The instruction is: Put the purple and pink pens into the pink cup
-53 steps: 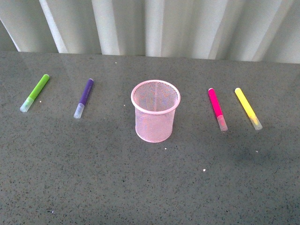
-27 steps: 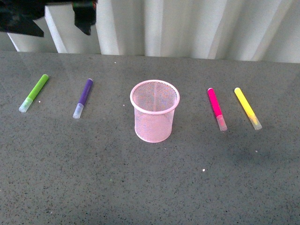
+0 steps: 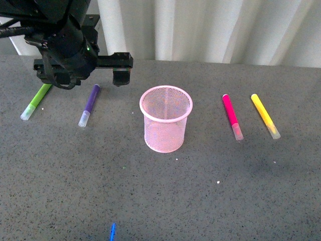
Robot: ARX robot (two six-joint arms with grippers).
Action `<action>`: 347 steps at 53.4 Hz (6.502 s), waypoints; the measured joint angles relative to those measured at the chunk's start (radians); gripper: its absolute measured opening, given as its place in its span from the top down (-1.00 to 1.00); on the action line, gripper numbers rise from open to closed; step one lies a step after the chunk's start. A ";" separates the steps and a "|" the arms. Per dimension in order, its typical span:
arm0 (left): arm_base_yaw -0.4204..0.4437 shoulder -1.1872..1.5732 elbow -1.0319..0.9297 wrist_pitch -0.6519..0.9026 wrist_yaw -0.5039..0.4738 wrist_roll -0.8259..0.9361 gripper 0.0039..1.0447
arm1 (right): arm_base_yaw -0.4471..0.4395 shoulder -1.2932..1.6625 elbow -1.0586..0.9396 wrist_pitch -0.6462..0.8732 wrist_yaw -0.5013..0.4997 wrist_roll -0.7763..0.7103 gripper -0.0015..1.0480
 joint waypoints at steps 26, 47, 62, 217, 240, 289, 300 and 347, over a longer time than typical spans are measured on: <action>0.000 0.170 0.105 0.052 -0.004 0.110 -0.88 | 0.000 0.000 0.000 0.000 0.000 0.000 -0.87; 0.004 0.205 0.105 0.114 0.006 0.137 0.13 | 0.000 0.000 0.000 0.000 0.000 0.000 -0.87; 0.004 0.211 0.101 0.141 -0.002 0.138 0.76 | 0.000 0.000 0.000 0.000 0.000 0.000 -0.87; -0.328 -0.015 -0.566 1.421 -0.176 -0.509 0.76 | 0.000 0.000 0.000 0.000 0.000 0.000 -0.87; -0.308 0.000 -0.559 1.423 -0.148 -0.470 -0.20 | 0.000 0.000 0.000 0.000 0.000 0.000 -0.87; 0.250 -1.152 -0.982 0.683 0.711 -0.367 -0.88 | 0.000 0.000 0.000 0.000 0.000 0.000 -0.87; 0.621 -1.365 -1.096 0.600 0.969 -0.381 -0.88 | 0.000 0.000 0.000 0.000 0.000 0.000 -0.87; 0.333 -1.980 -1.423 0.406 0.227 0.157 0.93 | 0.000 0.000 0.000 0.000 0.000 0.000 -0.87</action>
